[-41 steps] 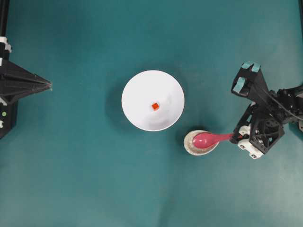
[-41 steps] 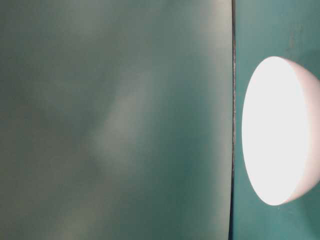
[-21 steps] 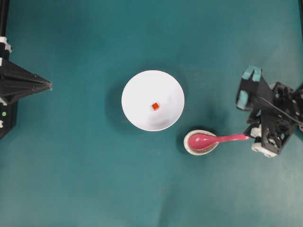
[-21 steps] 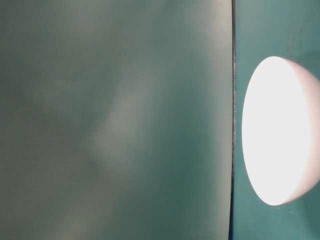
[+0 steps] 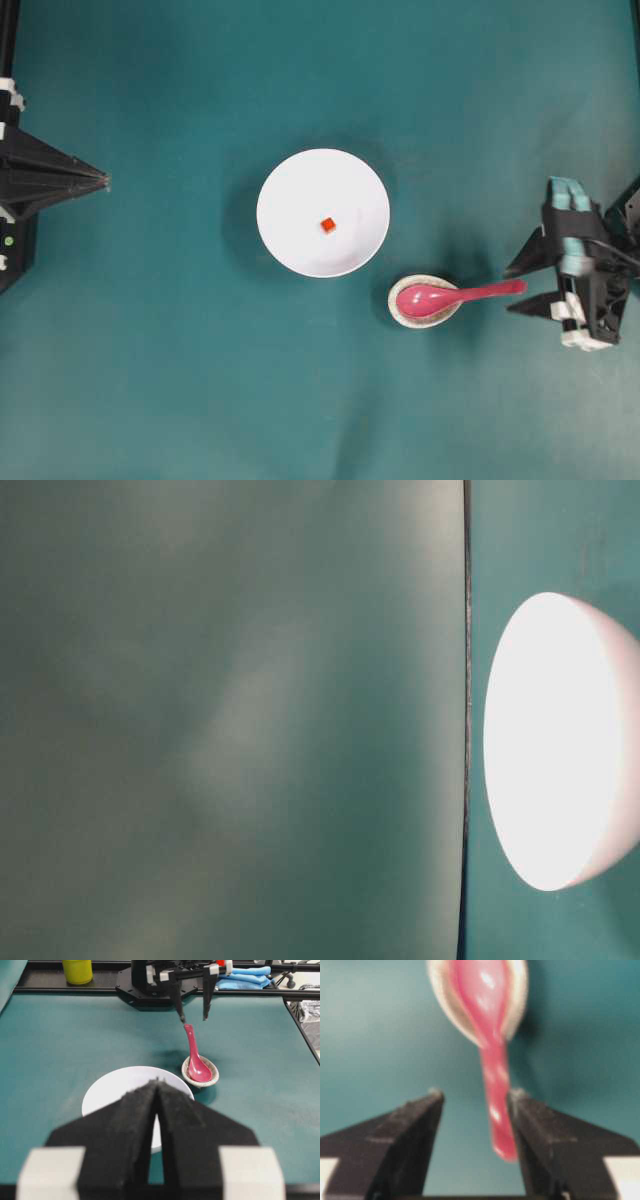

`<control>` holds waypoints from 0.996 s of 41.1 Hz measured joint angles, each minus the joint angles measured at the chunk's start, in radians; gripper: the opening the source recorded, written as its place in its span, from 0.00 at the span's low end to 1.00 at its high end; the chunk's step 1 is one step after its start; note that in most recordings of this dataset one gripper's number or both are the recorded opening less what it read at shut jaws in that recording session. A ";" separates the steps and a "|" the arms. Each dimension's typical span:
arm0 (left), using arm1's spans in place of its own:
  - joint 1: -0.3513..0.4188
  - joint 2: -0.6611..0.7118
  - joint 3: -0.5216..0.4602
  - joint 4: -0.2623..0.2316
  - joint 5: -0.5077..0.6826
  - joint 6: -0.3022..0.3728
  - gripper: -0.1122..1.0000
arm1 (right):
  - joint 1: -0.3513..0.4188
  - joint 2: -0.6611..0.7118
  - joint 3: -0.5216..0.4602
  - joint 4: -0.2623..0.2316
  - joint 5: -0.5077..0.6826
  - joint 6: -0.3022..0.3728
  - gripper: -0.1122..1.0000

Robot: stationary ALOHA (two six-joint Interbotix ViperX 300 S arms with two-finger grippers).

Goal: Grip the spoon and scoop the red block from the bowl with right arm.

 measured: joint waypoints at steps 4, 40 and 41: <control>0.000 -0.002 0.000 -0.002 0.000 0.000 0.10 | 0.000 0.011 0.064 -0.012 -0.163 0.000 0.62; 0.000 0.000 0.000 -0.002 0.002 -0.002 0.10 | -0.137 0.212 0.215 0.117 -0.749 -0.273 0.61; 0.000 0.000 0.000 -0.002 0.002 0.000 0.10 | -0.137 0.222 0.216 0.121 -0.764 -0.275 0.61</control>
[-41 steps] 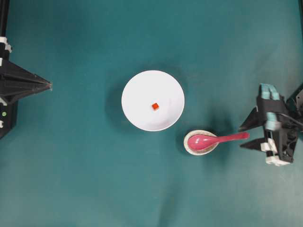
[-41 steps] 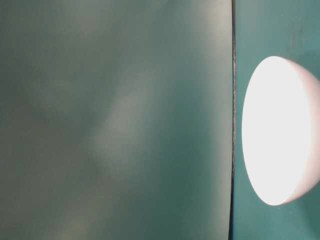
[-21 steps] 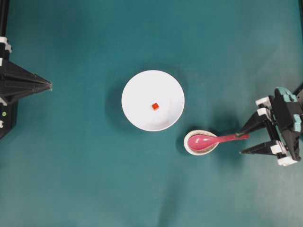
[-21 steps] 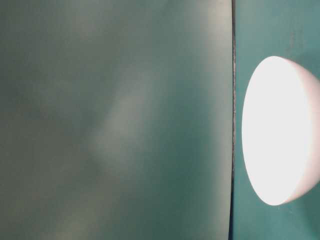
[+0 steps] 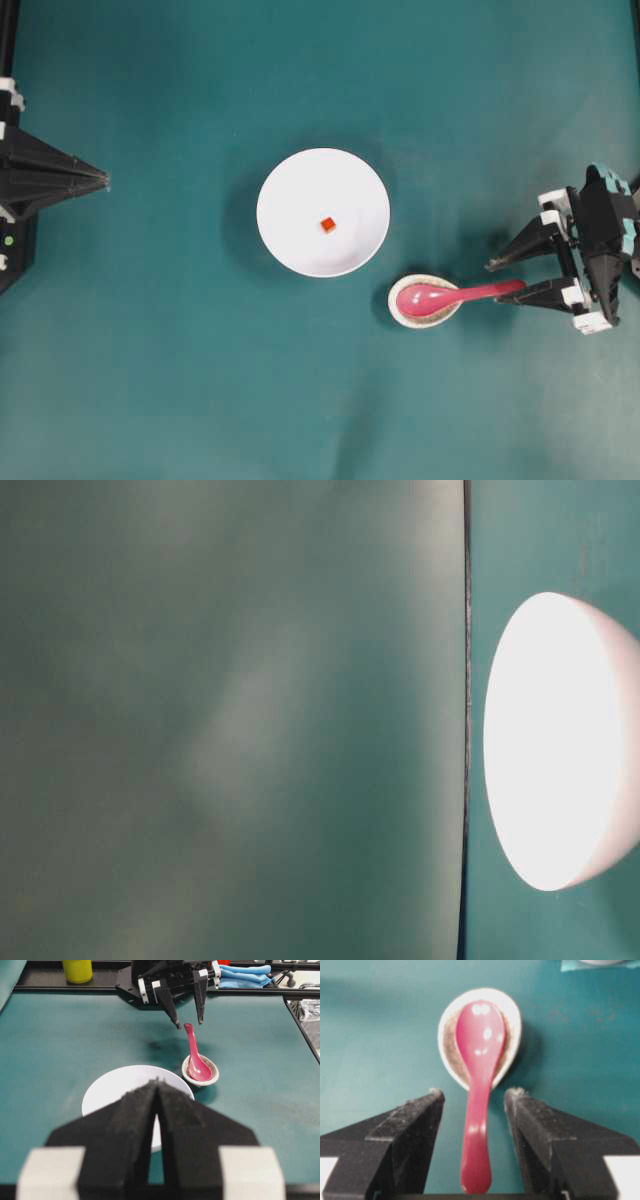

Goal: Grip the spoon and scoop the red block from the bowl with right arm.

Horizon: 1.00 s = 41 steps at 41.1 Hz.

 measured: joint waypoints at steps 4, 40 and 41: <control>0.000 0.000 0.000 0.000 0.000 0.000 0.10 | -0.002 0.052 0.012 0.014 -0.064 -0.003 0.61; 0.000 0.002 0.002 0.000 0.023 0.000 0.10 | 0.012 0.179 0.028 0.021 -0.144 -0.011 0.45; 0.000 0.002 0.000 0.000 0.023 0.000 0.10 | 0.012 0.179 0.026 0.021 -0.146 -0.011 0.44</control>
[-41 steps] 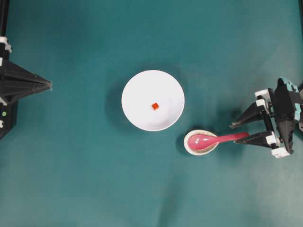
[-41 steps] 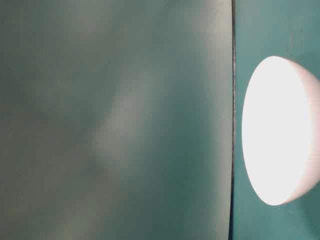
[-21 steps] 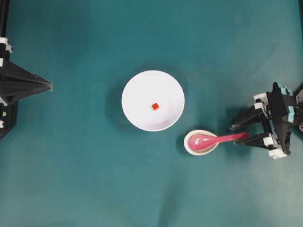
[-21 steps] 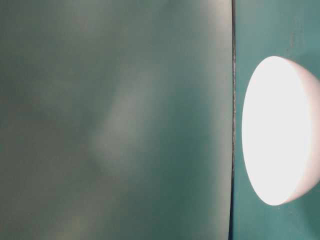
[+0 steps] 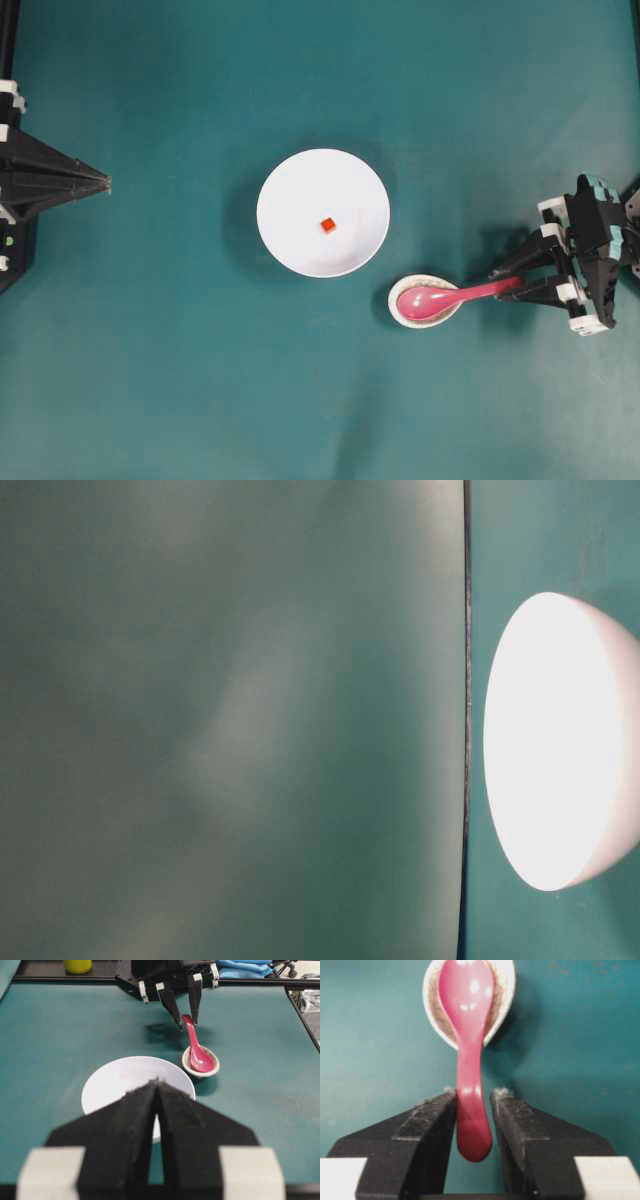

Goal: Grip the spoon and scoop the red block from the bowl with right arm.

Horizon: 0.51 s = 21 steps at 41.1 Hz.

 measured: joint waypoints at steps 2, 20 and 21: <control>0.000 0.000 0.000 0.000 0.000 0.000 0.10 | 0.000 0.000 0.000 0.000 0.000 0.000 0.43; 0.000 0.002 0.000 0.000 0.002 -0.002 0.10 | 0.000 0.000 0.000 0.000 0.000 -0.014 0.33; 0.000 0.002 0.002 0.002 0.002 -0.002 0.10 | 0.000 0.000 0.000 0.000 0.000 -0.014 0.32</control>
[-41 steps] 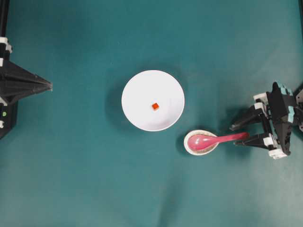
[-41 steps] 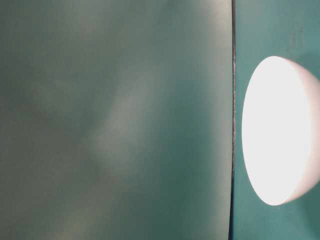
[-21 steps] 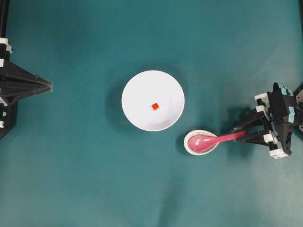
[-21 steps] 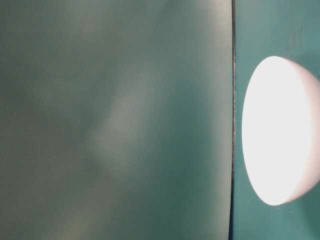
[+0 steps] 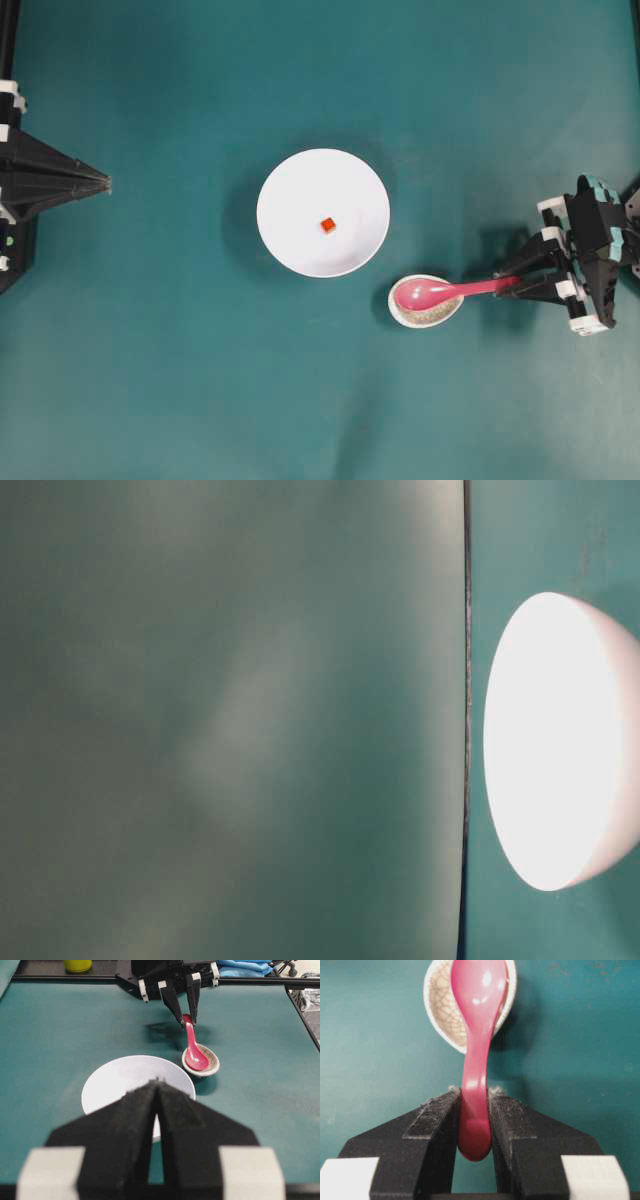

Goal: Grip the spoon and scoop the red block from the bowl with right arm.

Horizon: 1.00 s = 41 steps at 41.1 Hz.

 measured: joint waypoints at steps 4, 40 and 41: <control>0.000 0.000 -0.002 0.000 0.000 0.000 0.10 | 0.000 0.000 -0.002 0.000 0.000 0.000 0.32; 0.000 0.003 0.000 0.000 0.023 0.000 0.10 | -0.095 -0.465 -0.578 -0.002 1.144 0.026 0.32; 0.000 0.003 -0.002 -0.002 0.023 0.000 0.10 | -0.104 -0.459 -0.604 -0.002 1.183 0.028 0.32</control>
